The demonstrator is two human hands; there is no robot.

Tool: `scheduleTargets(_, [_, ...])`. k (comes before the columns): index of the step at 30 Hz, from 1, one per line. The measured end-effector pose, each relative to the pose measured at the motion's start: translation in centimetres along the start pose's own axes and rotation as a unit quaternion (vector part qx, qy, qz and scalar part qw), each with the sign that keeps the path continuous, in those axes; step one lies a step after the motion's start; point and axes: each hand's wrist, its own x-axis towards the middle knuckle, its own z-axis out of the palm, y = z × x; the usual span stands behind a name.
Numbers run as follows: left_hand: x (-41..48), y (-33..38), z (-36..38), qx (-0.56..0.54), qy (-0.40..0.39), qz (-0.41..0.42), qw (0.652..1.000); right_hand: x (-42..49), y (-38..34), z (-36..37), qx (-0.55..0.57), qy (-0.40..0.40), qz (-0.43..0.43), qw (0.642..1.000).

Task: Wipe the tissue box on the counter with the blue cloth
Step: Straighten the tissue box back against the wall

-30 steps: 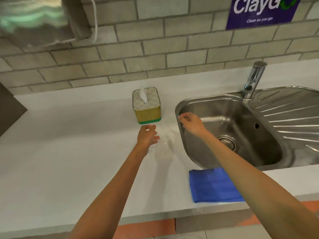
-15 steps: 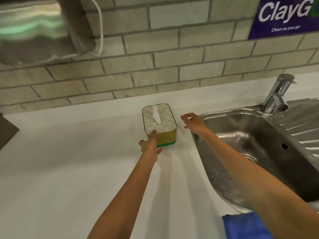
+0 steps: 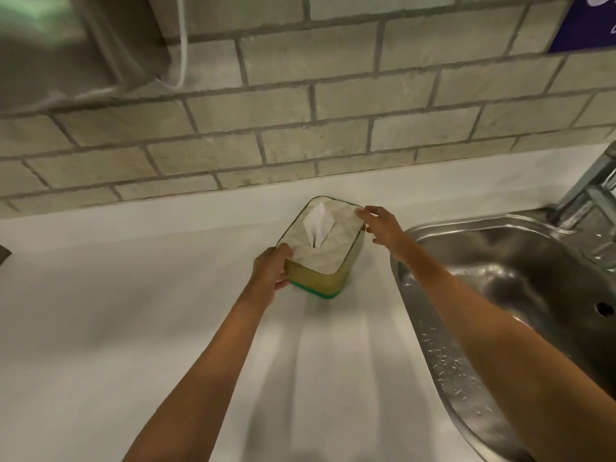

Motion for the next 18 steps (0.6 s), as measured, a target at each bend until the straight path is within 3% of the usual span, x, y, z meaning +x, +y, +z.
scheduleTargets(7, [4.1,2.5,0.8,-0.028,0.063,0.048,0.996,1.1,1.1,0.4,-0.024,0.068,-0.042,0.997])
scheduleTargets(18, [6.0,5.5,2.0,-0.048,0.022,0.061,0.997,1.7,1.6,1.0,0.003,0.102,-0.041,0.994])
